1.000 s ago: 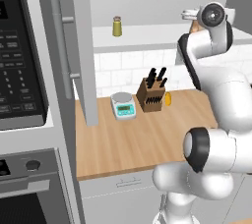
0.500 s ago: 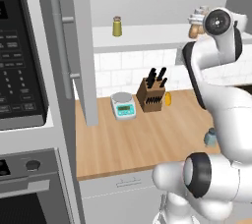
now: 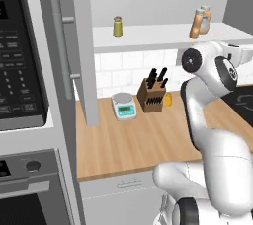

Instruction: Put the shaker and condiment bottle from the counter next to their counterparts in the cabinet.

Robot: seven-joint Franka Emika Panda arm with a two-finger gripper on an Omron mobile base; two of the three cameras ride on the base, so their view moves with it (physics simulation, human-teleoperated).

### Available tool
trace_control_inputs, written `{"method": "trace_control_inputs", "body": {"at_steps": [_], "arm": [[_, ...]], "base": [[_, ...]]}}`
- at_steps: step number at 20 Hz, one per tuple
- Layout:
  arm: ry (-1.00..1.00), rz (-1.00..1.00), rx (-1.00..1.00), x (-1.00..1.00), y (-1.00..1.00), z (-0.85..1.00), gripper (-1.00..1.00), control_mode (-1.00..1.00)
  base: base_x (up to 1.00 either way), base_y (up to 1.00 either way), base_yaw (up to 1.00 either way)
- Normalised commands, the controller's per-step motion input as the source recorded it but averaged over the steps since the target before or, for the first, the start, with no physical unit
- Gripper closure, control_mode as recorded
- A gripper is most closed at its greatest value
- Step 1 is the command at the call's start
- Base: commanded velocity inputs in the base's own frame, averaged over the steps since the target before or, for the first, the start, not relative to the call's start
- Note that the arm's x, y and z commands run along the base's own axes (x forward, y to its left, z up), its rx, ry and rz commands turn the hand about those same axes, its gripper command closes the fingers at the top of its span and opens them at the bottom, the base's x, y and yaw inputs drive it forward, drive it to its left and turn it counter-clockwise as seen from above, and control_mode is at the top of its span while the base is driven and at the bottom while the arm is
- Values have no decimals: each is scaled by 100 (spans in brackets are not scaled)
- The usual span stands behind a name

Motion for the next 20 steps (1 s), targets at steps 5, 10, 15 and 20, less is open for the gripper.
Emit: {"method": "trace_control_inputs", "body": {"at_steps": [5, 10, 15, 20], "arm": [[0, -30, -8, -35, 0, -98, -100, -100], [4, -21, 27, -10, 0, -84, -100, -100], [9, -23, 43, -12, 0, -81, -100, -100], [18, -10, 42, 3, 0, -72, -100, -100]], "base": [[0, 0, 0], [0, 0, 0], [0, 0, 0], [0, 0, 0]]}}
